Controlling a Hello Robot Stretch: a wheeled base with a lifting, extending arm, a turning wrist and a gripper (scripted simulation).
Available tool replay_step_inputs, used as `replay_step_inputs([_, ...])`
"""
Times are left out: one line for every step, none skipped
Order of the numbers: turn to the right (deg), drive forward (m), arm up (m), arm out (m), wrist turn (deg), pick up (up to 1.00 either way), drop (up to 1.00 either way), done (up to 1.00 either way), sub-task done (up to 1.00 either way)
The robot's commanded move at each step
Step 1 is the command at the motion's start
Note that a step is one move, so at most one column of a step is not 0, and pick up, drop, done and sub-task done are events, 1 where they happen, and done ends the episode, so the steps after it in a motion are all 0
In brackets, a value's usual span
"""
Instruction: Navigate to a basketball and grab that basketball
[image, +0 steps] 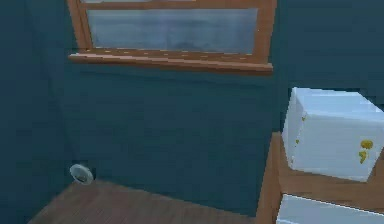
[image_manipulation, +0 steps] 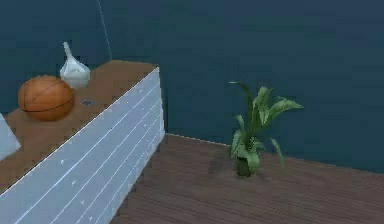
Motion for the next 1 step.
replay_step_inputs([0.0, 0.50, 0.00, 0.00, 0.0, 0.00, 0.00, 0.00, 0.00])
